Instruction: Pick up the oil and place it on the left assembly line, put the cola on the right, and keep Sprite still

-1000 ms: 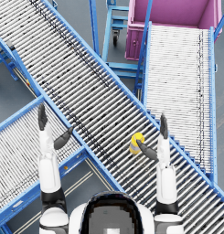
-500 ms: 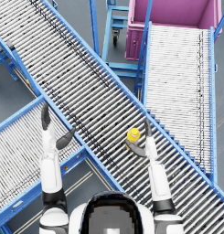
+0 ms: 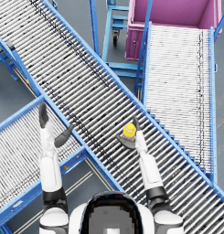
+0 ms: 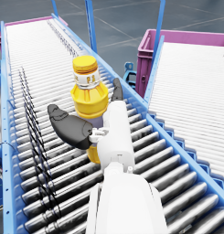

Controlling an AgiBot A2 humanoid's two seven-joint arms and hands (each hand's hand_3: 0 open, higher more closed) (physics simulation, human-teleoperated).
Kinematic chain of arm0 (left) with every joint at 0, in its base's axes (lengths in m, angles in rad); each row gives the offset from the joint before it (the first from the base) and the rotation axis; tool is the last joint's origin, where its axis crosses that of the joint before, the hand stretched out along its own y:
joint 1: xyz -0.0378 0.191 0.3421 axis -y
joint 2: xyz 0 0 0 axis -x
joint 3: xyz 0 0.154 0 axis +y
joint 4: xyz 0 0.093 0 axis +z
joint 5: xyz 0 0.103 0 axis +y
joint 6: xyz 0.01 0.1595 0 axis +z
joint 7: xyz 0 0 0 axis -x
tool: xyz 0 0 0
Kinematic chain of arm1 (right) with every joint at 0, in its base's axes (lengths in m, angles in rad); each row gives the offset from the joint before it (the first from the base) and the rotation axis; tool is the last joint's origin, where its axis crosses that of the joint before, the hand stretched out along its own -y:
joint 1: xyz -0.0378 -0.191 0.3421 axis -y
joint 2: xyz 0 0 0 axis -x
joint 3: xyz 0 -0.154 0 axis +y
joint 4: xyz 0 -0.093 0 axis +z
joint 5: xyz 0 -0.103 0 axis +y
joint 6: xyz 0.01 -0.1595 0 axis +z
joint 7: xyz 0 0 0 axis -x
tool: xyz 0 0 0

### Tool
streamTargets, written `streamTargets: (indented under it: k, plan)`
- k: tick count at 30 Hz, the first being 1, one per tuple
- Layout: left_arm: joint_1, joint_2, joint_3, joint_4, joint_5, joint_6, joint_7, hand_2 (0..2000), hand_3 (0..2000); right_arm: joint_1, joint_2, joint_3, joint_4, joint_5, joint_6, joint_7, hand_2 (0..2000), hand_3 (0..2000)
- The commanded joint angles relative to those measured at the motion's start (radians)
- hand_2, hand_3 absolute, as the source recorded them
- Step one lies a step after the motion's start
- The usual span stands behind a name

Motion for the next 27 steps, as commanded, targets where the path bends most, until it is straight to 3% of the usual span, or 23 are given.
streamTargets:
  k: [1, 5, 8, 10, 15, 16, 17, 18, 19, 20, 27]
  plan:
    - [0.008, 0.0, -0.009, -0.008, 0.0, 0.0, 0.0, 0, 0, 0.065, -0.022, -0.005, -0.056, 0.0, -0.001, 0.0, 2000, 653]
    - [-0.005, 0.003, -0.011, -0.022, 0.0, 0.0, 0.0, 0, 0, 0.052, -0.014, 0.012, 0.015, 0.004, 0.023, -0.006, 2000, 1960]
    - [-0.015, 0.006, -0.004, -0.039, 0.0, 0.0, 0.0, 0, 0, 0.05, -0.012, 0.003, 0.082, 0.004, -0.034, -0.009, 2000, 2000]
    - [-0.018, 0.008, -0.007, -0.049, 0.0, 0.0, 0.0, 0, 0, 0.068, -0.022, -0.017, 0.265, 0.005, -0.031, -0.011, 2000, 2000]
    - [-0.073, 0.014, 0.071, -0.076, 0.0, 0.0, 0.0, 0, 0, 0.151, -0.069, -0.061, 0.445, 0.001, 0.089, 0.0, 2000, 2000]
    - [-0.075, 0.014, 0.086, -0.083, 0.0, 0.0, 0.0, 0, 0, 0.202, 0.022, 0.028, 0.464, 0.001, 0.095, 0.001, 2000, 2000]
    - [-0.084, 0.014, 0.1, -0.093, 0.0, 0.0, 0.0, 0, 0, 0.198, -0.069, -0.041, 0.482, 0.0, 0.1, 0.001, 2000, 2000]
    - [-0.092, 0.014, 0.112, -0.097, 0.0, 0.0, 0.0, 0, 0, 0.229, -0.048, -0.006, 0.498, 0.001, 0.107, 0.001, 2000, 2000]
    - [-0.106, 0.014, 0.125, -0.099, 0.0, 0.0, 0.0, 0, 0, 0.399, 0.268, 0.321, 0.516, 0.0, 0.108, 0.001, 2000, 2000]
    - [-0.115, 0.013, 0.143, -0.095, 0.0, 0.0, 0.0, 0, 0, 0.284, -0.016, 0.053, 0.527, 0.0, 0.113, 0.004, 2000, 2000]
    - [-0.128, 0.021, 0.377, -0.051, 0.0, 0.0, 0.0, 0, 0, 0.312, -0.056, 0.145, 0.617, 0.001, 0.124, 0.001, 2000, 2000]
